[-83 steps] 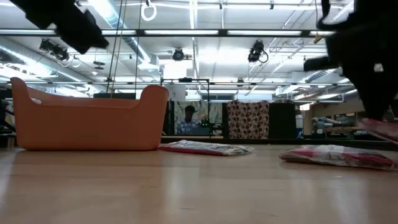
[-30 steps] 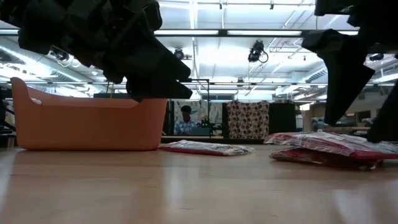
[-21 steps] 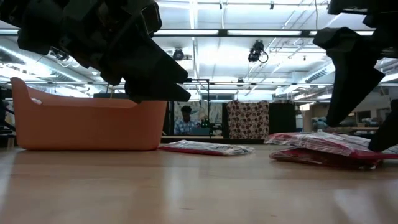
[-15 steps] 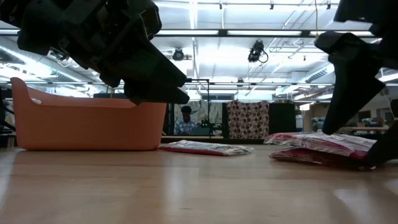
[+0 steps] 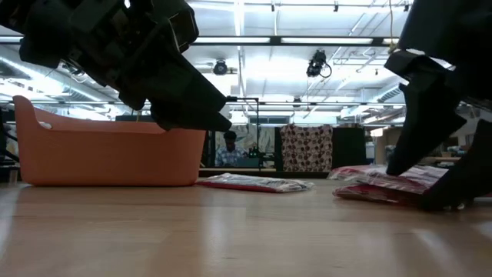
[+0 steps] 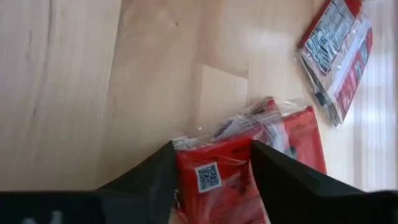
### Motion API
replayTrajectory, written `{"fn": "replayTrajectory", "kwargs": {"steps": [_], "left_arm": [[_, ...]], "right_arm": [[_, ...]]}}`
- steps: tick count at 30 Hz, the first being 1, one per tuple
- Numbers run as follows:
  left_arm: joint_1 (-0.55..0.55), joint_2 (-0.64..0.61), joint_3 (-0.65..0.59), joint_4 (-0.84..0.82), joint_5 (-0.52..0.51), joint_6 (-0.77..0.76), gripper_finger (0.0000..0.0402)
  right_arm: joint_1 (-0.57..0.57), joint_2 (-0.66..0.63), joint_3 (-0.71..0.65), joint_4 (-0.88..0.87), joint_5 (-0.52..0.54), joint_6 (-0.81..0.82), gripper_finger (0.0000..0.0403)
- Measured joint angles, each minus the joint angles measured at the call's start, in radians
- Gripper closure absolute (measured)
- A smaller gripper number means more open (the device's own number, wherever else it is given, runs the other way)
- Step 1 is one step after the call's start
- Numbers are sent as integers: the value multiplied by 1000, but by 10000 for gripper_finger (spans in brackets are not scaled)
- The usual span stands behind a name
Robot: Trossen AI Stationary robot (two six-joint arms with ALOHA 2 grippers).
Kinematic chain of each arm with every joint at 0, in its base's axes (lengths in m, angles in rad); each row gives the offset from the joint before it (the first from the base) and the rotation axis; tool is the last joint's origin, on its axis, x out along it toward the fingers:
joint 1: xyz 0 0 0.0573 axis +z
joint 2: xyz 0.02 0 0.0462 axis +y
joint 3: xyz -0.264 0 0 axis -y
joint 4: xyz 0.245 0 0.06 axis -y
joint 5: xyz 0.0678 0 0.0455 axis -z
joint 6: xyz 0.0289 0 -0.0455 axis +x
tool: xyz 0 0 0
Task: Sort popcorn bags into baskets
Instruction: Put the red popcorn bag into the orange bin
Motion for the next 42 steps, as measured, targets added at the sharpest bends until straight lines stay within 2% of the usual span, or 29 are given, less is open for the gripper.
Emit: {"fn": "replayTrajectory", "kwargs": {"steps": [9, 12, 17, 21, 28, 32, 39, 42], "left_arm": [[-5, 0, 0, 3, 0, 16, 138], [-5, 0, 0, 2, 1, 102, 138], [-5, 0, 0, 1, 1, 275, 138], [-5, 0, 14, 3, 0, 295, 138], [-27, 0, 124, -60, 1, 492, 138], [-22, 0, 172, -127, 2, 500, 138], [-2, 0, 182, -130, 21, 499, 138], [3, 13, 183, -118, 42, 499, 138]], "right_arm": [[-3, -2, -18, 6, -43, -11, 345], [-3, -6, -19, 3, -51, -21, 391], [-3, -41, 15, -24, -64, -85, 391], [-10, -94, 67, -39, -93, -185, 397], [-87, -163, 131, -28, -253, -269, 398], [-147, -200, 167, -13, -349, -272, 398], [-270, -250, 178, 41, -541, -263, 398], [-315, -266, 180, 80, -581, -263, 398]]}}
